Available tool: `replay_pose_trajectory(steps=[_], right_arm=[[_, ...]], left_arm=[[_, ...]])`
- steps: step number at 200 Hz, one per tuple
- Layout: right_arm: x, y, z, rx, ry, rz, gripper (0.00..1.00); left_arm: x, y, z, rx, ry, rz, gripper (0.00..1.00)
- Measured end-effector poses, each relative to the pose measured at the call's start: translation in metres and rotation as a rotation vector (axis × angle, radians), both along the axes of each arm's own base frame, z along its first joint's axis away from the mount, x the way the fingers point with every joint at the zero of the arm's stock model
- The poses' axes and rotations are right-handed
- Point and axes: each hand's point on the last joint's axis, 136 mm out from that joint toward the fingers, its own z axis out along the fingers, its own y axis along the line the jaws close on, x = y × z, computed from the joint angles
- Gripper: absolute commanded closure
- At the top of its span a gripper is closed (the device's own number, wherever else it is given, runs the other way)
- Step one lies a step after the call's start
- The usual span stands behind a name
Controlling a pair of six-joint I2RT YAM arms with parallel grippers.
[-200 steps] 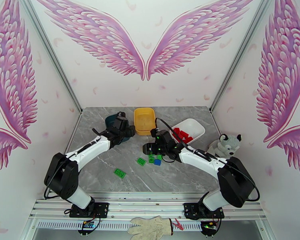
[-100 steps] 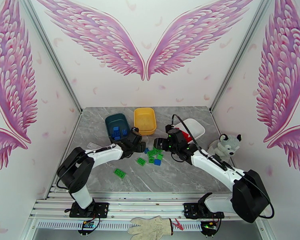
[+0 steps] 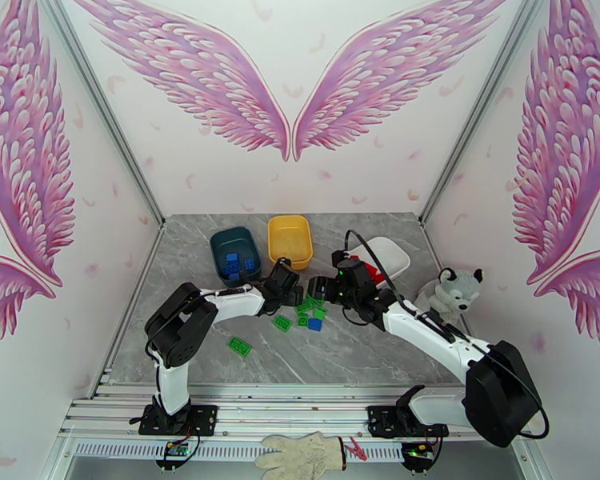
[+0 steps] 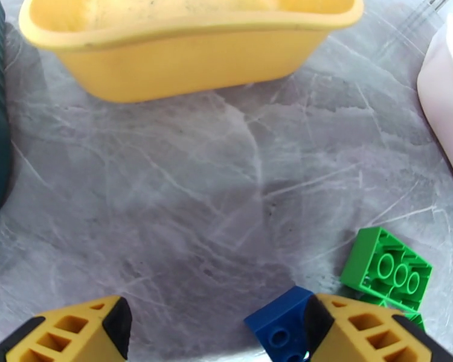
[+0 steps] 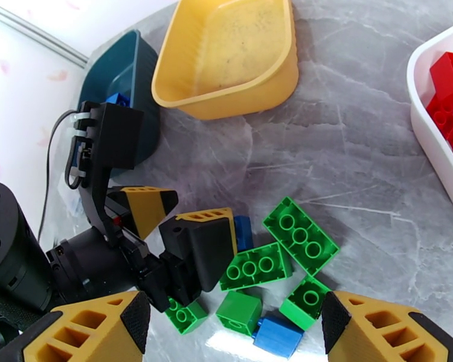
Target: Sort the legos into containers by color
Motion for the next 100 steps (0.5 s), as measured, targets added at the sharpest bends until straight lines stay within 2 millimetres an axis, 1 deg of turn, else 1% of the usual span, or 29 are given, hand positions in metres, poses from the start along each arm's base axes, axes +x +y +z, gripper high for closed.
replay_pose_trajectory(steps=[39, 59, 86, 100], right_arm=[[0.001, 0.000, 0.001, 0.007, -0.003, 0.000, 0.20], [-0.001, -0.002, -0.001, 0.007, 0.002, -0.004, 0.20], [-0.001, -0.003, 0.000, 0.013, 0.001, -0.004, 0.20], [-0.001, -0.003, 0.002, 0.017, -0.004, -0.003, 0.19]], left_arm=[[0.009, -0.013, 0.007, 0.012, -0.018, -0.006, 0.20], [0.008, -0.014, 0.001, 0.029, -0.008, -0.010, 0.21], [0.003, -0.010, -0.015, 0.067, 0.026, -0.013, 0.23], [0.004, -0.010, -0.016, 0.070, 0.026, -0.015, 0.25]])
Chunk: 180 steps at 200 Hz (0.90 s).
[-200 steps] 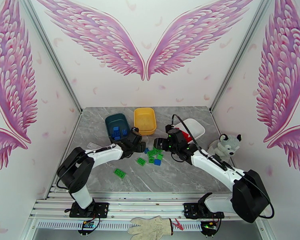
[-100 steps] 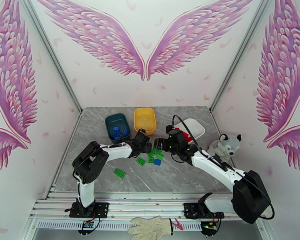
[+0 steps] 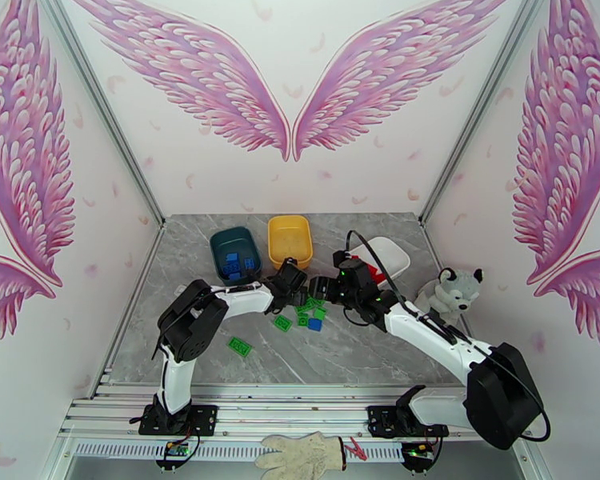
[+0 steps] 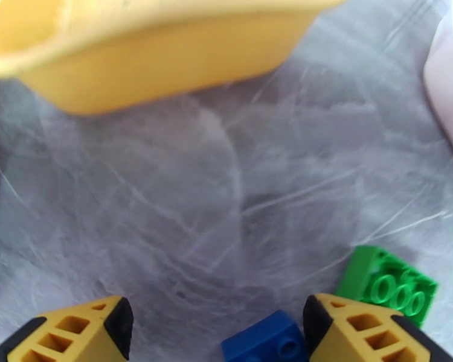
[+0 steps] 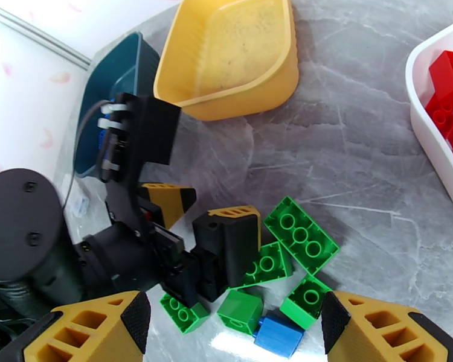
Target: Sort the legos into containers by color
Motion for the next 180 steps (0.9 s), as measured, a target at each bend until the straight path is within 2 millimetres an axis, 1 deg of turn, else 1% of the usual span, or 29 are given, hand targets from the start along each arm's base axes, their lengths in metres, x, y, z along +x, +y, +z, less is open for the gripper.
replay_pose_trajectory(steps=[27, 49, 59, 83, 114, 153, 168, 180], right_arm=[[0.000, 0.001, 0.001, 0.004, -0.003, 0.002, 0.20], [-0.001, 0.001, 0.000, 0.007, 0.002, 0.003, 0.20], [-0.001, 0.001, 0.000, 0.008, 0.004, 0.004, 0.20], [-0.001, 0.001, 0.000, 0.009, 0.004, 0.004, 0.20], [-0.001, 0.001, 0.000, 0.011, 0.003, 0.004, 0.20], [0.000, 0.004, 0.002, 0.030, 0.002, 0.007, 0.20], [0.000, 0.005, 0.003, 0.038, 0.000, 0.009, 0.21], [0.000, 0.006, 0.004, 0.041, 0.000, 0.012, 0.20]], left_arm=[[0.000, 0.001, -0.001, 0.006, 0.000, 0.001, 0.31], [-0.004, 0.006, -0.007, 0.021, 0.006, 0.004, 0.33], [-0.003, 0.006, -0.005, 0.016, -0.002, 0.005, 0.34], [-0.008, 0.010, -0.005, 0.010, -0.007, 0.006, 0.35], [-0.018, 0.020, -0.006, 0.009, -0.004, 0.011, 0.41], [-0.024, 0.027, -0.006, 0.015, -0.005, 0.015, 0.55], [-0.025, 0.029, -0.006, 0.017, -0.004, 0.013, 0.62], [-0.026, 0.029, -0.005, 0.013, -0.004, 0.011, 0.65]])
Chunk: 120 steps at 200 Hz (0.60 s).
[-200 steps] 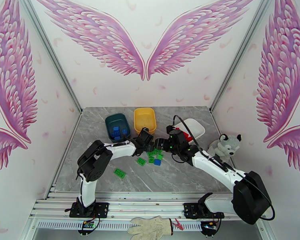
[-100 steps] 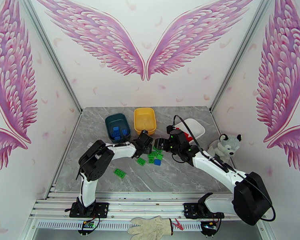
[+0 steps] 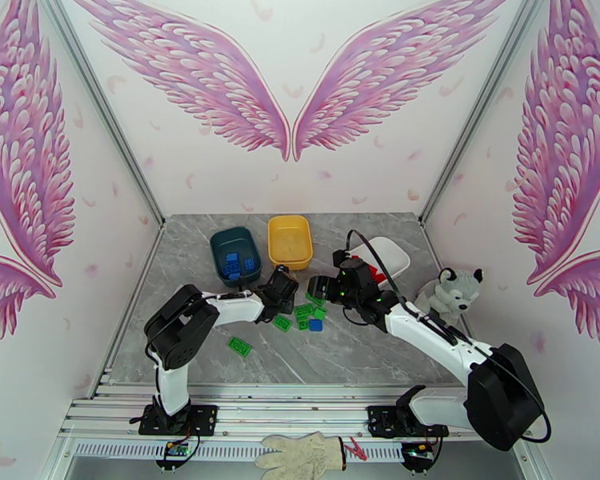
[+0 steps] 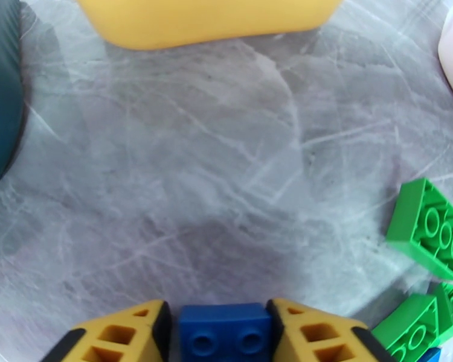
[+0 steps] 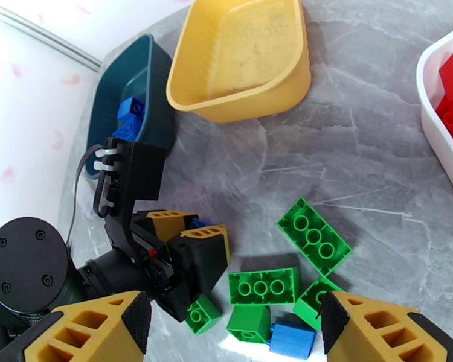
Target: Sort the legos into containers by color
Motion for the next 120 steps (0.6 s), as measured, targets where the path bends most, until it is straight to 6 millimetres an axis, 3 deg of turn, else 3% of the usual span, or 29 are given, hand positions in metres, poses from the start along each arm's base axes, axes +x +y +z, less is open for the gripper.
replay_pose_trajectory(steps=[37, 76, 120], right_arm=[[0.001, 0.007, -0.002, 0.023, 0.006, 0.023, 0.21], [-0.001, 0.023, -0.017, 0.060, 0.056, 0.091, 0.23], [-0.008, 0.051, -0.048, 0.084, 0.165, 0.194, 0.26]], left_arm=[[-0.008, 0.005, 0.014, -0.023, -0.011, -0.004, 0.67], [-0.005, 0.018, 0.059, -0.086, -0.082, 0.019, 0.67], [0.025, 0.074, 0.098, -0.140, -0.153, 0.150, 0.67]])
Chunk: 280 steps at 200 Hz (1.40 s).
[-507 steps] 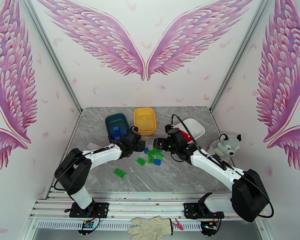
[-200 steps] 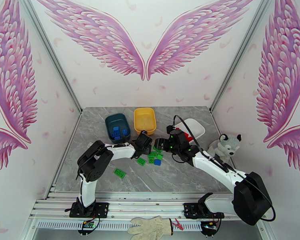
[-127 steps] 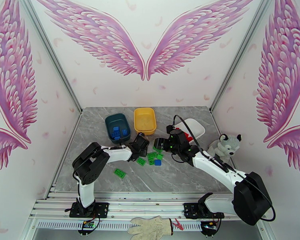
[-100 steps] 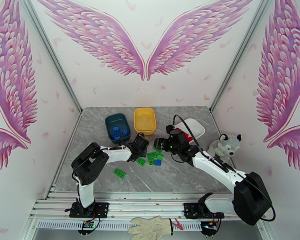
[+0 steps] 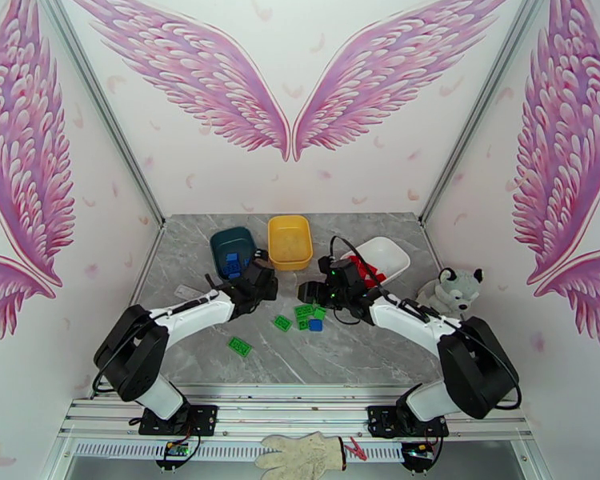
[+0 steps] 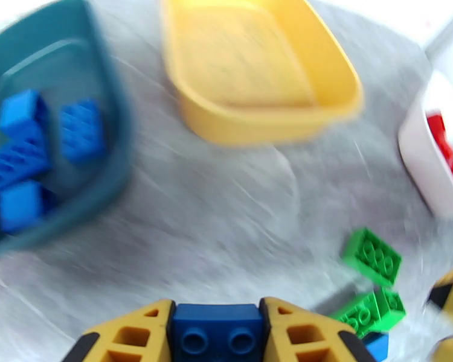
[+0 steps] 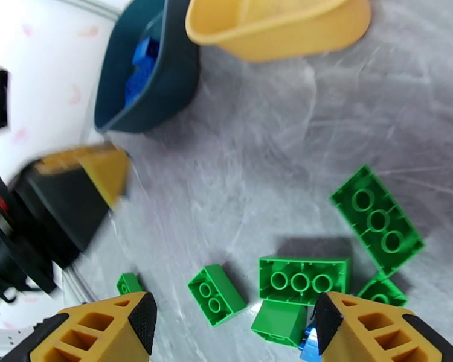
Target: Sort the legos into containers by color
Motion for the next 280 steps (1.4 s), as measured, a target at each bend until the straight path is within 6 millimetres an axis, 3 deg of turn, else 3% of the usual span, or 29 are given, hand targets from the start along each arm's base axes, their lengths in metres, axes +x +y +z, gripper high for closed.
replay_pose_trajectory(steps=[34, 54, 72, 93, 103, 145, 172, 216, 252, 280], right_arm=[[-0.005, 0.014, 0.003, 0.011, -0.002, 0.045, 0.26], [-0.005, 0.015, 0.004, 0.011, -0.007, 0.048, 0.25], [-0.005, 0.014, 0.004, 0.004, -0.005, 0.046, 0.24], [-0.005, 0.014, 0.005, 0.002, -0.011, 0.046, 0.24], [-0.006, 0.013, 0.005, 0.001, -0.011, 0.046, 0.23], [-0.005, 0.012, 0.005, -0.009, -0.018, 0.043, 0.22], [-0.004, 0.009, 0.004, -0.024, -0.019, 0.036, 0.24], [-0.005, 0.002, 0.009, -0.072, -0.051, 0.019, 0.28], [-0.014, -0.007, 0.023, -0.137, -0.100, 0.001, 0.28], [-0.036, -0.012, 0.038, -0.210, -0.151, 0.030, 0.23]], left_arm=[[0.023, 0.052, 0.008, 0.002, -0.010, 0.119, 0.64], [0.036, 0.070, 0.017, 0.006, -0.015, 0.162, 0.62], [0.055, 0.076, 0.029, 0.002, -0.041, 0.186, 0.61], [0.070, 0.085, 0.031, 0.005, -0.047, 0.202, 0.47], [0.073, 0.088, 0.028, -0.003, -0.039, 0.214, 0.40], [0.072, 0.087, 0.026, -0.005, -0.034, 0.206, 0.28], [0.048, 0.067, 0.027, -0.016, -0.051, 0.149, 0.25], [-0.019, 0.034, 0.022, -0.088, -0.105, 0.035, 0.13], [-0.069, 0.039, -0.004, -0.163, -0.117, 0.019, 0.01], [-0.099, 0.049, -0.023, -0.203, -0.110, 0.018, 0.01]])
